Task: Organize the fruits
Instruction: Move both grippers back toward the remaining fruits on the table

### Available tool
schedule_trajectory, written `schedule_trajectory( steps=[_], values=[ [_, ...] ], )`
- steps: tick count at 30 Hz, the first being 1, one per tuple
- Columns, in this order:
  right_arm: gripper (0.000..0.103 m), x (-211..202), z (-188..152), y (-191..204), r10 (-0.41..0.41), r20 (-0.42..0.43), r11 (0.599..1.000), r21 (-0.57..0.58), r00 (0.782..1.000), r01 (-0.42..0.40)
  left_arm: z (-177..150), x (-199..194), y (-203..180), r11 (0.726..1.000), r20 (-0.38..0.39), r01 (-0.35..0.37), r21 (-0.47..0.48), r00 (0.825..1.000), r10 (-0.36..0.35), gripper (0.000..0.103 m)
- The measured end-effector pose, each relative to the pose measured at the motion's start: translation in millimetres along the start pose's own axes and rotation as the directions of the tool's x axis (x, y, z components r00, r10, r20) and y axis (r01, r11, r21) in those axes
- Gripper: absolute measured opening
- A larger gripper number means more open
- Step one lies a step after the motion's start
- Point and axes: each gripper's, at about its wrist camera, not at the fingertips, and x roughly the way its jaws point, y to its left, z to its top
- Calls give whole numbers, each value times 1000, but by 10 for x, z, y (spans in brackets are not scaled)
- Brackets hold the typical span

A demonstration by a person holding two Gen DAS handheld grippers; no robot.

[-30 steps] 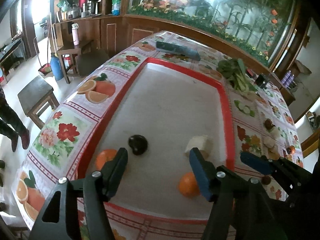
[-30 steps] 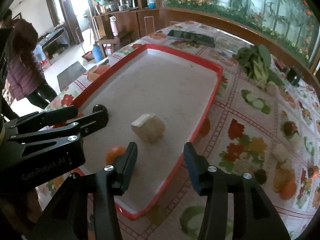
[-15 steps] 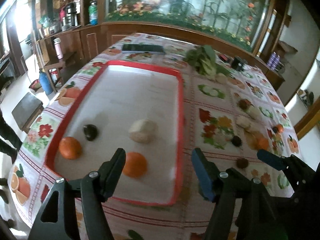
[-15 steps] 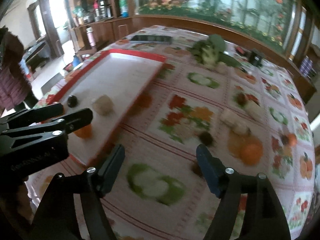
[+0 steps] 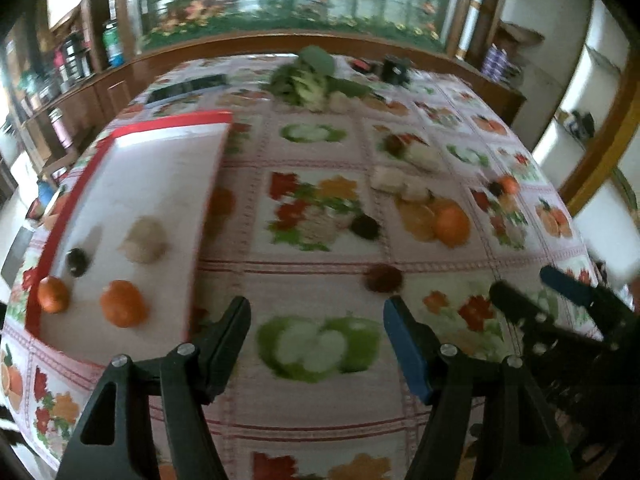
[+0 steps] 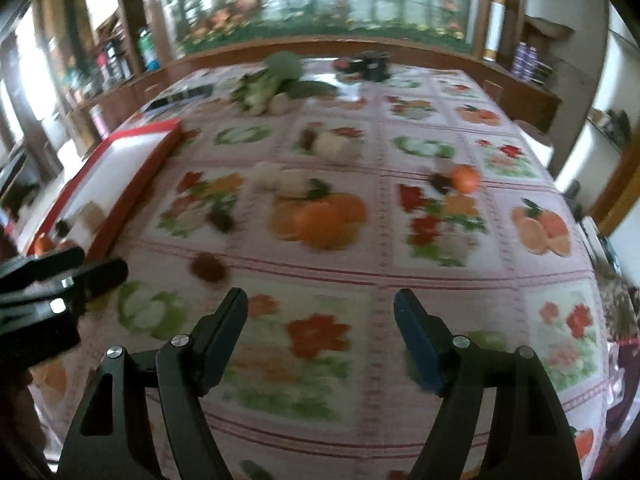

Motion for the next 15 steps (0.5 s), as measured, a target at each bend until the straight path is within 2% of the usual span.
schedule_trajectory(
  steps=[7, 15],
  values=[
    [76, -16, -91, -272, -18, -12, 999, 32, 1000, 19, 57, 250, -263, 1000, -41, 24, 14, 999, -24, 72],
    [76, -7, -145, -511, -36, -29, 997, 71, 999, 38, 99, 473, -319, 999, -68, 30, -22, 997, -32, 72]
  ],
)
